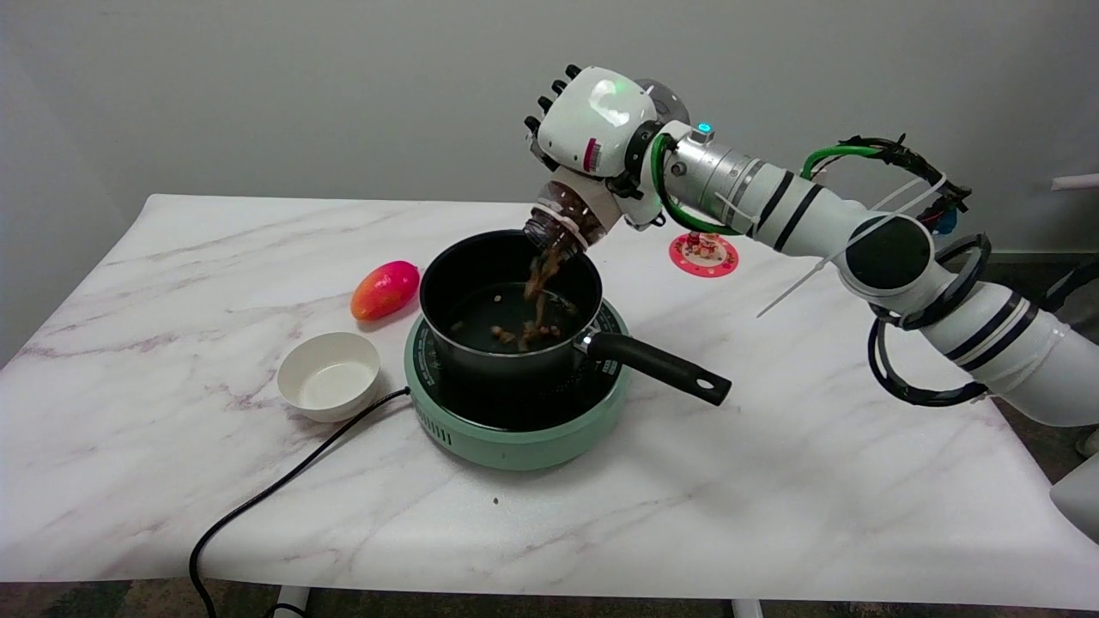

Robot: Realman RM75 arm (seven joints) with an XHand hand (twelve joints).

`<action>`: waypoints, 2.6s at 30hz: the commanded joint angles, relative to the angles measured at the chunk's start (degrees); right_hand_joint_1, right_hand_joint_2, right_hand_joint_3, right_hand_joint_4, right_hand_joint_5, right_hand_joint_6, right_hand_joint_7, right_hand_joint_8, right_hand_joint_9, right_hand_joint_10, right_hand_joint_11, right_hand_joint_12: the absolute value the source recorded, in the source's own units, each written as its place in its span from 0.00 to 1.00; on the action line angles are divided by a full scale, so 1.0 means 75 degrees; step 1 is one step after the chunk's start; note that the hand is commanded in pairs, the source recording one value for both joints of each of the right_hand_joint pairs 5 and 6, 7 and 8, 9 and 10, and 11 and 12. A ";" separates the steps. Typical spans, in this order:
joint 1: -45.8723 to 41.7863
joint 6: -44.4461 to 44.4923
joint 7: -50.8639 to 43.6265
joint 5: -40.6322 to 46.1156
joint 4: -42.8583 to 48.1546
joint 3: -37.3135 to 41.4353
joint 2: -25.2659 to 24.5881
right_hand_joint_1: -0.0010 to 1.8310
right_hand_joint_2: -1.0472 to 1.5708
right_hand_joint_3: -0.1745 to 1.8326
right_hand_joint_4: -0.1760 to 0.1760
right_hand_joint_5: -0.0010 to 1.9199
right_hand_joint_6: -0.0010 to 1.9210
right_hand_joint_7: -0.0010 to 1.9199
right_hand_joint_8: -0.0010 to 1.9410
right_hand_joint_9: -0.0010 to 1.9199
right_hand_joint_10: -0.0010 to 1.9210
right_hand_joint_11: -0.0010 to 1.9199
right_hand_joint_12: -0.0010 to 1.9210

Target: Pour the contents of the bottle into the soup pot.

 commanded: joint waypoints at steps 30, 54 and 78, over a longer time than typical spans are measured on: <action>0.0784 0.0524 0.0064 -0.0244 0.0193 -0.0168 0.0205 0.83 0.55 0.68 0.50 0.81 0.81 0.79 0.78 0.68 0.68 0.57 0.57; 0.0686 0.0556 0.0031 -0.0461 0.0229 -0.0256 0.0248 0.83 0.57 0.65 0.50 0.84 0.84 0.79 0.79 0.68 0.68 0.58 0.58; 0.0580 0.0556 0.0017 -0.0433 0.0163 -0.0456 0.0259 0.83 0.58 0.64 0.50 0.84 0.84 0.80 0.79 0.68 0.68 0.58 0.58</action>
